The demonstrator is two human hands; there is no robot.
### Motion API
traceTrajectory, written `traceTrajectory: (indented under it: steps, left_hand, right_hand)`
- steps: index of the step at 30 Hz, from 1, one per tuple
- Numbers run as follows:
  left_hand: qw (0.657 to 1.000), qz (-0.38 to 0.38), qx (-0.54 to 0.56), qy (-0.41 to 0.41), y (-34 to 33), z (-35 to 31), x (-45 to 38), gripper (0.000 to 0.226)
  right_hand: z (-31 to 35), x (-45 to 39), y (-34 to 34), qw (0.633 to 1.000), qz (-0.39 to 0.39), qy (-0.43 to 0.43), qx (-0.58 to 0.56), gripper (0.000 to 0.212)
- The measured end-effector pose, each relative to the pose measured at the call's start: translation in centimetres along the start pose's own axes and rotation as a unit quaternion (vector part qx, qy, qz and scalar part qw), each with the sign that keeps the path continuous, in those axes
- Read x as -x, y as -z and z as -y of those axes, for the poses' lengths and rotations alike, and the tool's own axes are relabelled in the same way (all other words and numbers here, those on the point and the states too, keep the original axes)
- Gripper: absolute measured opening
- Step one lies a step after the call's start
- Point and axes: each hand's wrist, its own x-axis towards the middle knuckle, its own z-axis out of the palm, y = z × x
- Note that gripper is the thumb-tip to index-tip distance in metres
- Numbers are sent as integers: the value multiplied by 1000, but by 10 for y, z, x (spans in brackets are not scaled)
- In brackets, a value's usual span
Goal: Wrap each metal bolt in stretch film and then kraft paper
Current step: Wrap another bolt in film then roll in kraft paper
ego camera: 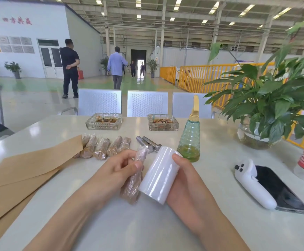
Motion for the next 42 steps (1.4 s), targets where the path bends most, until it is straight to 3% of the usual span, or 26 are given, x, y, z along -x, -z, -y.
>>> traceTrajectory:
  steps: [4, 10, 16, 21, 23, 25, 27, 32, 35, 39, 42]
  left_hand:
    - [999, -38, 7, 4, -2, 0, -3, 10]
    - [993, -58, -103, -16, -4, 7, -2, 36]
    - [991, -108, -72, -44, -13, 14, -7, 22]
    - [961, -119, -227, -105, -11, 22, -7, 29]
    - [976, -109, -177, -71, -12, 21, -10, 33]
    - [994, -101, -22, 45, -13, 18, -22, 35]
    - [990, -70, 70, 106, -9, 15, -23, 33]
    - [999, -6, 39, 19, -1, 13, -2, 25]
    - [998, -35, 56, 5, -4, 11, -6, 25]
    - [994, -105, 0, -45, -4, 11, -8, 28]
    - [992, -80, -57, -77, -7, 14, -7, 27]
  right_hand:
    - [2, 1, 2, 1000, -27, -11, -1, 51]
    - [1, -2, -4, 998, -38, -56, -12, 54]
    - [-6, 2, -5, 998, 48, -37, 2, 54]
    - [-8, 1, -6, 997, 72, -27, 14, 53]
    - [-9, -1, -5, 997, 70, -31, 14, 52]
    - [-10, -1, -3, 997, 67, -31, 17, 51]
    - [-8, -2, -1, 998, 49, -27, 10, 51]
    - [-3, 1, 3, 999, 25, -44, -4, 49]
    - [-4, 1, 3, 999, 19, -44, 9, 48]
    - [-8, -1, 4, 998, 38, -46, 14, 49]
    - [-11, -5, 1, 997, 53, -58, -5, 51]
